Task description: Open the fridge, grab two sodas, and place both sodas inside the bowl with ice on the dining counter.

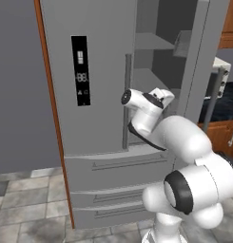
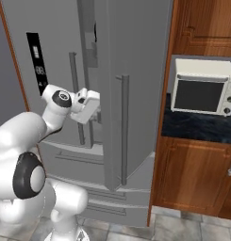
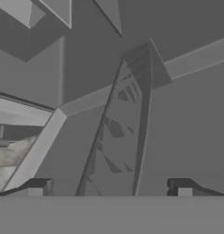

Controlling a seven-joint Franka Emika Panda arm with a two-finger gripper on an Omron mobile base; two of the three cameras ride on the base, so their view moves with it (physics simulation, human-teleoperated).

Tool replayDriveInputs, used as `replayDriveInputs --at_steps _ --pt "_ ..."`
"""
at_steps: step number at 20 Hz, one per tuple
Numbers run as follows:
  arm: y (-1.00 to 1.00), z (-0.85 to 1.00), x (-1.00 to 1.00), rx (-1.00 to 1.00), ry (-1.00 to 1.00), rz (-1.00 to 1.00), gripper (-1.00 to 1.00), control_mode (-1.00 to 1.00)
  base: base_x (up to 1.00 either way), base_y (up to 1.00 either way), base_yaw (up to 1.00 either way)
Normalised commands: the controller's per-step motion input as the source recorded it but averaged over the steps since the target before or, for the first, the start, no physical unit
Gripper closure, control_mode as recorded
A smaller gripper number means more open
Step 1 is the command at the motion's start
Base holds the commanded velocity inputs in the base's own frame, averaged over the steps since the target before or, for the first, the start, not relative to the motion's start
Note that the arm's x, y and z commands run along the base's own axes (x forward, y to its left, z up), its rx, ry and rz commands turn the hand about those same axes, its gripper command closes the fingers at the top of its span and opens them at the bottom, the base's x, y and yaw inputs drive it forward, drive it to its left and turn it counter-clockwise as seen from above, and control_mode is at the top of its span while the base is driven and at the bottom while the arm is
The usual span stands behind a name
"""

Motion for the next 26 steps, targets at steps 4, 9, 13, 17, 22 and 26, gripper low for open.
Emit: replayDriveInputs --at_steps 4,9,13,17,22,26 --pt "-0.69 0.00 -0.14 0.00 0.00 -0.07 -1.00 -1.00 0.00 0.00 0.00" --pt "-0.78 0.00 -0.13 0.00 0.00 -0.09 -1.00 -1.00 0.00 0.00 0.00" --pt "-0.83 0.00 -0.11 0.00 0.00 -0.09 -1.00 -1.00 0.00 0.00 0.00" --pt "-0.90 0.00 -0.03 0.00 0.01 -0.07 -1.00 -1.00 0.00 0.00 0.00" --pt "-0.95 0.00 0.00 0.00 0.03 -0.05 -1.00 -1.00 0.00 0.00 0.00" --pt "-0.97 0.00 0.00 0.00 0.02 -0.04 -1.00 -1.00 0.00 0.00 0.00"
